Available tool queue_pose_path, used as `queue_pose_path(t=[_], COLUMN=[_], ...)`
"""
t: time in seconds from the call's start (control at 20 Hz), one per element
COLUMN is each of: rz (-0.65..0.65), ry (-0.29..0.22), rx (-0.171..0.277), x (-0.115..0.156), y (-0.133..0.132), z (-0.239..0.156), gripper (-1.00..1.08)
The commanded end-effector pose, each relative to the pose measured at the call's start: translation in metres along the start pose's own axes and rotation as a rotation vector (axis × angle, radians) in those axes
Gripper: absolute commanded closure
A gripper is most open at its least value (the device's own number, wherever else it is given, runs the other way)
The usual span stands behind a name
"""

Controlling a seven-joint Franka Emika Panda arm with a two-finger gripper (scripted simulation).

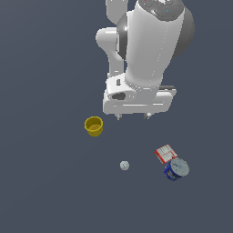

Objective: Pick up a designated object from a clutter of objects.

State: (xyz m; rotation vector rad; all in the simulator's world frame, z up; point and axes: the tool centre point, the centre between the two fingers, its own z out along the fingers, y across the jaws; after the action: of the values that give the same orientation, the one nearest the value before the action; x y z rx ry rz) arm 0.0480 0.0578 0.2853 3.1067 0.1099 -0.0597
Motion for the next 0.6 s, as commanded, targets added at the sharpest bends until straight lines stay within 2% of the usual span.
queue_pose_path(t=[0.0, 0.55], rz=[0.001, 0.014], ry=[0.003, 0.022], rx=[-0.001, 0.005], x=[0.016, 0.086], y=[-0.014, -0.094], z=[0.008, 0.061], gripper=[-0.92, -0.92])
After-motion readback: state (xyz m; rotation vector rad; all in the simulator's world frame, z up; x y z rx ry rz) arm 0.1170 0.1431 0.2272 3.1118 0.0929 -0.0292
